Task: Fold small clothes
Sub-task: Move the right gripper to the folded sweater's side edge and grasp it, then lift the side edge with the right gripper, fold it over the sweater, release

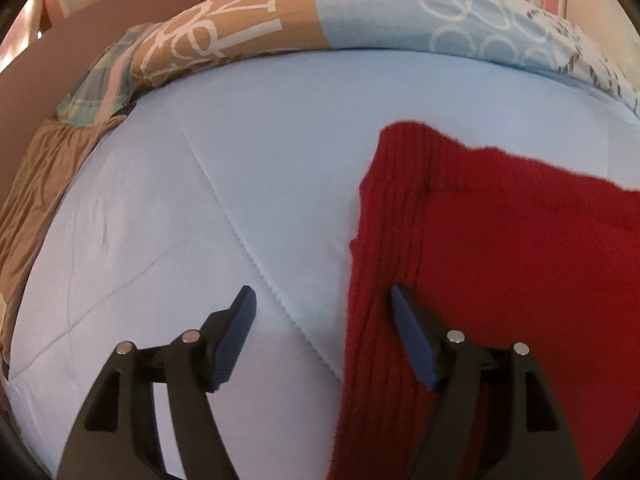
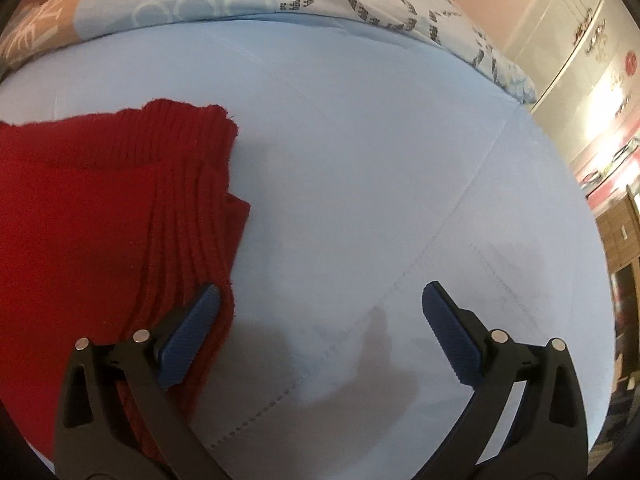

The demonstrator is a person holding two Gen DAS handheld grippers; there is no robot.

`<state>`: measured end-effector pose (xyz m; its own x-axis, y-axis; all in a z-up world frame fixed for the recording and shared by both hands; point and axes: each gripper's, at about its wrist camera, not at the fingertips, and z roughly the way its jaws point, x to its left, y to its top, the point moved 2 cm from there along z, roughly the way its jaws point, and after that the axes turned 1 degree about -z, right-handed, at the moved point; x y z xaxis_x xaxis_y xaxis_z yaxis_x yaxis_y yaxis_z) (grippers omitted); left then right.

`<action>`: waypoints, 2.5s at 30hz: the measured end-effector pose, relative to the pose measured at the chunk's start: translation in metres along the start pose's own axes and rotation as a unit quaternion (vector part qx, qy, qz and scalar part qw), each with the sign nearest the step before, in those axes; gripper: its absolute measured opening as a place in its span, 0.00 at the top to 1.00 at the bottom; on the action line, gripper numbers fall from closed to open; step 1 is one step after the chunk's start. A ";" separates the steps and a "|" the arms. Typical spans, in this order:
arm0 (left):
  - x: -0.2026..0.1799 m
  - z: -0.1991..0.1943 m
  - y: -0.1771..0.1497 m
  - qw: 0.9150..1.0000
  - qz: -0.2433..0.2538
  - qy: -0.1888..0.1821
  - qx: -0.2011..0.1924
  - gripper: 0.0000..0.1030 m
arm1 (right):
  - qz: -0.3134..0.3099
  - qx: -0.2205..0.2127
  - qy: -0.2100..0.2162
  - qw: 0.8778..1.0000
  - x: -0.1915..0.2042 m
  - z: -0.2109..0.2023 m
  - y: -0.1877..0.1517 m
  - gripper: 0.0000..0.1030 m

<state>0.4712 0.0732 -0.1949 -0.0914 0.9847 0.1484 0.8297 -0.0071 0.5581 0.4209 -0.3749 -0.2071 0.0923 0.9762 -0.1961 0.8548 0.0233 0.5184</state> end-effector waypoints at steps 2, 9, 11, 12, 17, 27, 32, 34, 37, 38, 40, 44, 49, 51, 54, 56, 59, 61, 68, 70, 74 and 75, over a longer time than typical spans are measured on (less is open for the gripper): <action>-0.002 -0.012 0.003 1.000 0.004 -0.008 -0.014 0.33 | 0.010 -0.023 0.022 0.999 -0.004 -0.016 0.004 0.03; -0.015 -0.077 0.004 0.995 0.029 -0.046 -0.079 0.33 | 0.006 -0.069 0.094 0.993 -0.008 -0.063 -0.003 0.04; -0.019 -0.095 0.001 0.994 0.031 -0.053 -0.095 0.33 | 0.002 -0.072 0.124 0.990 -0.006 -0.071 -0.009 0.04; -0.019 -0.100 0.001 0.993 0.031 -0.055 -0.099 0.33 | 0.007 -0.072 0.134 0.988 -0.006 -0.072 -0.011 0.04; -0.020 -0.118 -0.015 0.992 0.016 -0.064 -0.104 0.33 | 0.059 -0.067 0.207 0.974 -0.005 -0.076 -0.029 0.11; -0.020 -0.113 -0.041 0.994 0.011 -0.064 -0.090 0.33 | 0.047 -0.029 0.201 0.978 0.009 -0.050 -0.043 0.26; -0.022 -0.107 -0.044 0.994 0.006 -0.063 -0.087 0.33 | 0.039 0.002 0.211 0.977 0.025 -0.029 -0.049 0.26; -0.021 -0.102 -0.044 0.995 0.005 -0.063 -0.082 0.33 | 0.048 0.014 0.224 0.973 0.030 -0.021 -0.051 0.29; -0.016 -0.094 -0.044 0.995 0.003 -0.056 -0.078 0.33 | 0.047 0.020 0.230 0.972 0.038 -0.017 -0.051 0.38; -0.014 -0.091 -0.044 0.996 0.003 -0.053 -0.076 0.33 | 0.046 0.023 0.235 0.971 0.040 -0.017 -0.052 0.41; -0.009 -0.085 -0.044 0.996 -0.001 -0.050 -0.070 0.33 | 0.050 0.026 0.246 0.968 0.041 -0.016 -0.051 0.54; -0.003 -0.077 -0.045 0.997 -0.011 -0.046 -0.064 0.33 | 0.035 0.016 0.243 0.969 0.044 -0.025 -0.049 0.72; 0.000 -0.081 -0.044 0.997 -0.010 -0.046 -0.067 0.33 | 0.017 -0.001 0.220 0.975 0.048 -0.044 -0.041 0.78; 0.001 -0.084 -0.042 0.996 -0.010 -0.047 -0.070 0.33 | 0.012 -0.011 0.210 0.978 0.051 -0.054 -0.037 0.79; 0.004 -0.090 -0.039 0.996 -0.011 -0.048 -0.076 0.33 | 0.007 -0.023 0.201 0.979 0.055 -0.068 -0.029 0.79; 0.006 -0.095 -0.036 0.996 -0.010 -0.047 -0.080 0.33 | -0.002 -0.032 0.190 0.981 0.061 -0.077 -0.023 0.80; 0.011 -0.101 -0.033 0.995 -0.011 -0.046 -0.085 0.33 | -0.012 -0.044 0.177 0.983 0.067 -0.089 -0.018 0.80; 0.014 -0.104 -0.032 0.995 -0.013 -0.046 -0.087 0.33 | -0.014 -0.052 0.174 0.983 0.070 -0.096 -0.015 0.80; 0.028 -0.112 -0.030 0.995 -0.016 -0.042 -0.093 0.33 | -0.019 -0.066 0.166 0.984 0.079 -0.113 -0.008 0.80; 0.030 -0.112 -0.030 0.995 -0.017 -0.041 -0.093 0.33 | -0.016 -0.069 0.164 0.984 0.081 -0.117 -0.007 0.80; 0.033 -0.114 -0.030 0.995 -0.017 -0.042 -0.093 0.33 | -0.022 -0.075 0.159 0.984 0.087 -0.125 -0.005 0.80; 0.034 -0.115 -0.030 0.995 -0.018 -0.042 -0.094 0.33 | -0.024 -0.077 0.156 0.984 0.088 -0.127 -0.004 0.80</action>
<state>0.3795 0.0865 -0.1130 -0.0657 0.9959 0.0617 0.7092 0.0031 0.7050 0.3604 -0.2612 -0.1207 -0.1280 0.9913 0.0294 0.7650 0.0799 0.6390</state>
